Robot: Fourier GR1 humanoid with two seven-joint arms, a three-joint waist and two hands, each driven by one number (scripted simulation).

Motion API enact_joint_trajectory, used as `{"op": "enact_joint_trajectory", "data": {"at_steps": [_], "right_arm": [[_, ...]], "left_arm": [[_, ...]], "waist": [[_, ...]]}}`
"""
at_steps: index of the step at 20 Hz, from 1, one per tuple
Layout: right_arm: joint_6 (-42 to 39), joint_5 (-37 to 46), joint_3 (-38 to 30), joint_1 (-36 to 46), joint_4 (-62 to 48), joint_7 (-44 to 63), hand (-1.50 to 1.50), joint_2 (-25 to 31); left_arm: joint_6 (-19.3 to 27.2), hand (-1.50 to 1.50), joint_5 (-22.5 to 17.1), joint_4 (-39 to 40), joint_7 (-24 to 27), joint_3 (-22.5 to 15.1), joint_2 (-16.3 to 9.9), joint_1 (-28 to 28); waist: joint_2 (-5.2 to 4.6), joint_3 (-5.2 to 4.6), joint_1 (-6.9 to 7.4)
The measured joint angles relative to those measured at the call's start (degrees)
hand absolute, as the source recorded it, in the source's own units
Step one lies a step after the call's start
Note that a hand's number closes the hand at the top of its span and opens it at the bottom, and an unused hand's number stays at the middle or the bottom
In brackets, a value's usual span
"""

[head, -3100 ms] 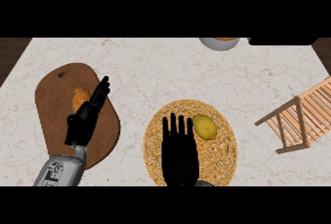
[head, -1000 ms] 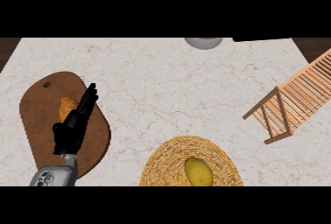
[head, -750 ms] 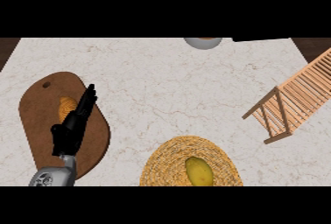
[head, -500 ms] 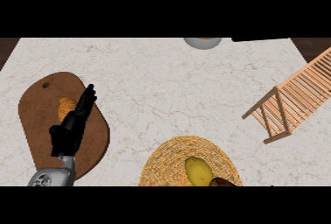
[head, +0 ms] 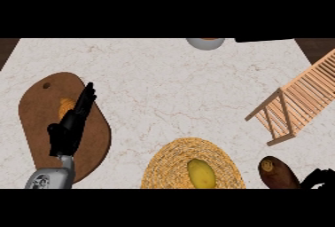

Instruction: Pick the sweet potato from the placemat and place it in the tiered shelf

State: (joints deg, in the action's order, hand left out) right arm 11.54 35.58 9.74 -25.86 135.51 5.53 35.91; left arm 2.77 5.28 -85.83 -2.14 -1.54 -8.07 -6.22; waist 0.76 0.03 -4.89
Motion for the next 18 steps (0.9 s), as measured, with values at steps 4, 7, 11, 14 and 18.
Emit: {"op": "enact_joint_trajectory", "data": {"at_steps": [4, 7, 11, 14, 18], "right_arm": [[-0.84, -4.62, -7.34, 2.27, -0.49, 0.23, 1.5, 0.41], [-2.78, -11.02, -12.87, 4.68, -0.49, 1.89, 1.5, 1.08], [-6.02, -24.21, -23.47, 8.29, 0.85, 5.31, 1.5, 3.18], [-9.18, -34.92, -33.23, 11.59, 0.46, 8.59, 1.5, 6.33], [-14.9, -46.74, -45.74, 16.83, -6.57, 10.16, 1.5, 12.69]], "left_arm": [[-0.27, 0.0, -0.02, 0.1, -0.01, -0.39, 0.25, 0.04], [-0.3, 0.0, 0.2, 0.41, 0.52, -0.73, 0.49, 0.05], [-0.98, 0.0, -0.09, 0.62, 0.69, -0.7, 0.25, -0.15], [-0.79, 0.0, 0.29, 1.37, 0.57, -1.23, 0.91, -1.0], [-0.68, 0.0, 0.69, 1.66, 0.06, -1.7, 1.42, -2.08]], "waist": [[-0.07, -0.04, 0.65], [-0.12, -0.1, 1.11], [-0.13, -0.11, 1.73], [-0.18, -0.12, 2.11], [-0.3, -0.11, 2.95]]}}
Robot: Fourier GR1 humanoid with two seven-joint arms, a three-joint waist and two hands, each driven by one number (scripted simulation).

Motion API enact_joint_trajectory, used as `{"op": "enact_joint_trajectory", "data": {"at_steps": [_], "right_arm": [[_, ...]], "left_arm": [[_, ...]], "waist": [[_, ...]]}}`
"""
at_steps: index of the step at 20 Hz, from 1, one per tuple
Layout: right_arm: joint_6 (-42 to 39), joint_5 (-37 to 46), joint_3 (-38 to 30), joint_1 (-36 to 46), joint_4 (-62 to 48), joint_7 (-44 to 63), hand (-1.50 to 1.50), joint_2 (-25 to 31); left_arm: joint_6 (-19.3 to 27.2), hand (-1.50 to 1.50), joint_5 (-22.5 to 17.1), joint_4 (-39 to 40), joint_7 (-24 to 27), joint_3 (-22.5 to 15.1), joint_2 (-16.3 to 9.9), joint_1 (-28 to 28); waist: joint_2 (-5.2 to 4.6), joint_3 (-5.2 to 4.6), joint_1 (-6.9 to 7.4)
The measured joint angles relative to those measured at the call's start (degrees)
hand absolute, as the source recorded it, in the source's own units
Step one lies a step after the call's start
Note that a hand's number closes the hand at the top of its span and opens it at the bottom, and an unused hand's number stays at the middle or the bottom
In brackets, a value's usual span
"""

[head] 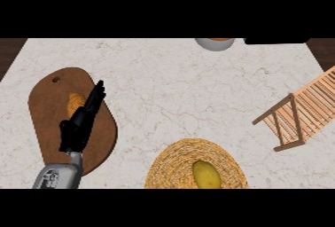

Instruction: Pick the sweet potato from the placemat and place it in the tiered shelf

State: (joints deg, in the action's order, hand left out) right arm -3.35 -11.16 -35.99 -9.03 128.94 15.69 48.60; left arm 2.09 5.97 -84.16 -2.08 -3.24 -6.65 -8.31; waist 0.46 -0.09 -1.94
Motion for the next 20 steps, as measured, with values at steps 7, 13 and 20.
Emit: {"op": "enact_joint_trajectory", "data": {"at_steps": [7, 13, 20], "right_arm": [[-6.57, -2.72, -7.8, 7.47, -11.68, -2.41, 1.5, 6.83], [-4.75, 5.23, -2.92, 12.76, -18.18, -7.46, 1.5, 6.9], [-0.09, 14.05, 6.23, 20.24, -24.92, -13.71, 1.5, 4.79]], "left_arm": [[-0.71, 0.0, 0.71, 0.53, -0.57, -0.55, 0.53, -1.81], [-1.88, 0.0, 0.46, 0.3, -0.7, -0.11, 0.39, -1.93], [-1.64, 0.0, 1.09, 2.27, -0.03, 0.36, 1.07, -3.51]], "waist": [[-0.37, 0.04, 1.55], [-0.54, 0.08, 2.25], [-0.62, 0.07, 2.65]]}}
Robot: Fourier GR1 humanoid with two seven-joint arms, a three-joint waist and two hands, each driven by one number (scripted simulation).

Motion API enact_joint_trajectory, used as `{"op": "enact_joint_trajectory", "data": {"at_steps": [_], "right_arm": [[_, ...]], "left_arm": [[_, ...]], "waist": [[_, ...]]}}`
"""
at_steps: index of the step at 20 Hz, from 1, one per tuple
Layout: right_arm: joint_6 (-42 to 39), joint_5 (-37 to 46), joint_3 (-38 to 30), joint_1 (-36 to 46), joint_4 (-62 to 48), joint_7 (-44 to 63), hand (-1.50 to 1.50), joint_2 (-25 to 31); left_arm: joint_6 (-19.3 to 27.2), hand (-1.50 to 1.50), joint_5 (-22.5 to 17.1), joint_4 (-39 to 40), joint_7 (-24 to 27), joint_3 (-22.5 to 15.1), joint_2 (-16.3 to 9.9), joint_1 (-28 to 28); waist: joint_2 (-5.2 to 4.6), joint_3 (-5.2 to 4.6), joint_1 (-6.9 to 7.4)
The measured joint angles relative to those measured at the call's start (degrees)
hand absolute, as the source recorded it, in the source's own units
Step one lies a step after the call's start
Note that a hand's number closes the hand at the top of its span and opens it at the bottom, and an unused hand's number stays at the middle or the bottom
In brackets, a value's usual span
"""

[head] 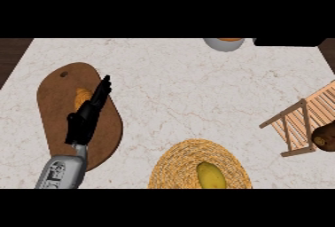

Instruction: Pick the sweet potato from the placemat and place it in the tiered shelf

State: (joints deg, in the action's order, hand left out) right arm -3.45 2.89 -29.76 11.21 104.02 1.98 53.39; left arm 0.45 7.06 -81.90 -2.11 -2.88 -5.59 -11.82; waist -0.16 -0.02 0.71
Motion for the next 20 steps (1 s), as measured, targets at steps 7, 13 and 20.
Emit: {"op": "enact_joint_trajectory", "data": {"at_steps": [7, 13, 20], "right_arm": [[-0.02, -6.9, 1.54, 7.04, -7.72, -0.98, 1.5, -5.48], [-0.71, -6.55, 3.26, 13.05, -18.51, -6.27, 1.5, -6.59], [3.51, 1.46, 4.04, 12.98, -24.94, -7.09, -1.5, -4.69]], "left_arm": [[-0.1, 0.0, 0.08, -0.48, 0.28, 0.02, 0.31, 1.01], [-0.56, 0.0, 0.26, -1.67, -0.14, 0.01, 0.5, 1.76], [-0.65, 0.0, 0.59, -1.21, 0.82, 0.34, 0.65, 1.96]], "waist": [[0.06, 0.02, -0.05], [0.06, 0.03, -0.08], [-0.02, 0.01, -0.33]]}}
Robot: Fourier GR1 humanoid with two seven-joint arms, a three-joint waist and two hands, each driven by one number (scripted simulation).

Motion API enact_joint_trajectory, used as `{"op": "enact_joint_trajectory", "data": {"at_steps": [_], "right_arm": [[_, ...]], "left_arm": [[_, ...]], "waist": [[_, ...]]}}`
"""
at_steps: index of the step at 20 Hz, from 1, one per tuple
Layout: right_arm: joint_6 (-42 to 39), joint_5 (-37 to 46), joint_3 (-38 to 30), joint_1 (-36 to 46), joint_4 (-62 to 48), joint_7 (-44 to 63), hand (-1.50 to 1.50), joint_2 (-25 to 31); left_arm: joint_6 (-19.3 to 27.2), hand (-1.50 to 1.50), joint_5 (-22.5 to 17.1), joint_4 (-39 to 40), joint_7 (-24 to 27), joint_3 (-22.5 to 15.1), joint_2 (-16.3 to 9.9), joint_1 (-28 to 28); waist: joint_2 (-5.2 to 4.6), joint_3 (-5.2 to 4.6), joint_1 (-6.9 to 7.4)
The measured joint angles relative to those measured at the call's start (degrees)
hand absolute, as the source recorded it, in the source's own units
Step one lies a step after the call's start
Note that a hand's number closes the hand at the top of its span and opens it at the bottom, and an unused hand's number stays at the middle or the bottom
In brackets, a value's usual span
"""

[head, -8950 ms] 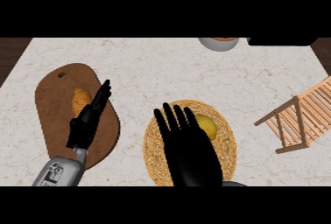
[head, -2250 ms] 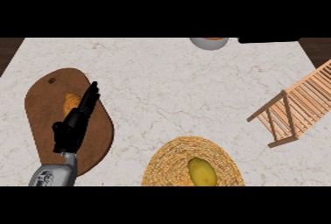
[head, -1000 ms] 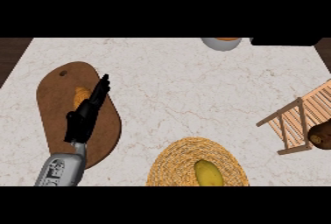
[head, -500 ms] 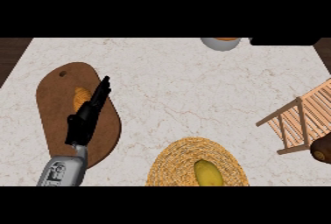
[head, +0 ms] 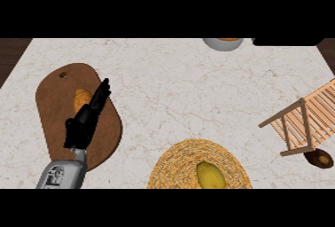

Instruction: Pick the sweet potato from the placemat and place it in the tiered shelf

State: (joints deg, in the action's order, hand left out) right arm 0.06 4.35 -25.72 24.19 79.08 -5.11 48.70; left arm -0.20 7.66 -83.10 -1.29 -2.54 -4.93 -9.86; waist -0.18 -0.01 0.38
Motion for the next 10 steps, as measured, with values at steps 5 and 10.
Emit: {"op": "enact_joint_trajectory", "data": {"at_steps": [5, 10], "right_arm": [[2.13, 3.31, -0.19, 1.27, -5.48, -0.08, -1.5, 0.55], [-0.02, 0.28, -2.05, 3.1, -9.07, -0.12, -1.5, 0.28]], "left_arm": [[-0.25, 0.0, -0.12, 1.71, -0.13, 0.97, -0.14, -1.71], [0.14, 0.0, 0.54, 1.39, 0.05, 0.65, 0.34, -0.76]], "waist": [[0.06, 0.0, -0.1], [0.15, 0.01, -0.14]]}}
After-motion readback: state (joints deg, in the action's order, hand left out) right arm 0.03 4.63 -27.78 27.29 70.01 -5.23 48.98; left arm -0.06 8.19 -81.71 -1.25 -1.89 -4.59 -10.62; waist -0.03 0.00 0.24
